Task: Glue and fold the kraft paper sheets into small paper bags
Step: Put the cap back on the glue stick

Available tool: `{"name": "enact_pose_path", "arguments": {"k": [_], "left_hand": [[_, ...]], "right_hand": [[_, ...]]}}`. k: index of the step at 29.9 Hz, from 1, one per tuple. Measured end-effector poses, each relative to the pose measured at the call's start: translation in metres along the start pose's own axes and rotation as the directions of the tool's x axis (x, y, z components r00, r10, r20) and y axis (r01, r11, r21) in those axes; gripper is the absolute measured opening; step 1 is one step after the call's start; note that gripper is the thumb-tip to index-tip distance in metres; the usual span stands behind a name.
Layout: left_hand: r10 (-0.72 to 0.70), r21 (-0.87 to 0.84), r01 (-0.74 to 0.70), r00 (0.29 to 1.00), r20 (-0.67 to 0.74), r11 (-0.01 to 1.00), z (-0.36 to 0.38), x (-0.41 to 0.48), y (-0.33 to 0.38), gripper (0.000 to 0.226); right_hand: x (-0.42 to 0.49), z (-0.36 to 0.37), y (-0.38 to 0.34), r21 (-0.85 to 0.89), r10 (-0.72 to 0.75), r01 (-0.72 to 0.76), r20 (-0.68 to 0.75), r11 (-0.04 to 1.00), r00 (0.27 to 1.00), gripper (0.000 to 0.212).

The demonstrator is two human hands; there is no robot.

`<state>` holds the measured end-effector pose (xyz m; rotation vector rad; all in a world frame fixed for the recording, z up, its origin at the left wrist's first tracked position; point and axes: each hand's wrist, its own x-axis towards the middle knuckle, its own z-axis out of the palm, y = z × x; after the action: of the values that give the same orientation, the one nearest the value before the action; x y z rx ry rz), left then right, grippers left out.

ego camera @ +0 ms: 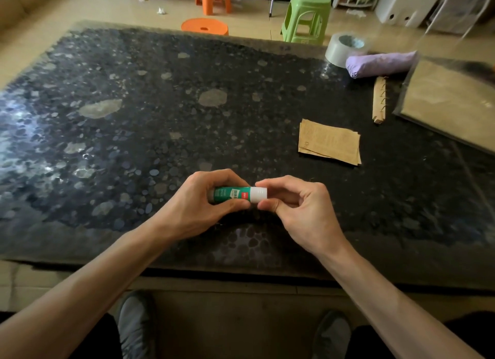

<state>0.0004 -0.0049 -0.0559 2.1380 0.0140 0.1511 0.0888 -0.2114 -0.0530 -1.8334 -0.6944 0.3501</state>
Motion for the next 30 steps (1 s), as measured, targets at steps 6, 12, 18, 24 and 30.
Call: {"name": "enact_pose_path", "arguments": {"k": [6,12,18,24,30], "left_hand": [[0.052,0.114,-0.039,0.992,-0.117,0.993,-0.003,0.013,0.009,0.026],[0.155,0.320,-0.054,0.941,-0.300,0.946,0.007,0.039,0.010,0.031],[-0.064,0.044,0.098,0.868,-0.492,0.994,0.018,0.069,0.015,0.030],[-0.136,0.003,0.160,0.846,-0.516,0.987,0.029,0.080,0.010,0.029],[-0.141,0.044,0.184,0.866,-0.481,0.982,0.033,0.077,0.004,0.033]], "right_hand": [[0.011,-0.008,-0.010,0.018,-0.098,0.099,-0.048,0.995,0.994,0.032],[0.025,0.000,-0.016,0.054,-0.137,0.148,-0.167,0.987,0.976,0.041],[0.028,0.000,-0.015,0.021,-0.033,0.040,-0.243,0.999,0.969,0.049],[0.019,-0.001,-0.001,-0.096,0.074,-0.098,-0.225,0.991,0.972,0.042],[0.023,0.000,0.001,-0.138,0.086,-0.116,-0.210,0.984,0.974,0.041]]}}
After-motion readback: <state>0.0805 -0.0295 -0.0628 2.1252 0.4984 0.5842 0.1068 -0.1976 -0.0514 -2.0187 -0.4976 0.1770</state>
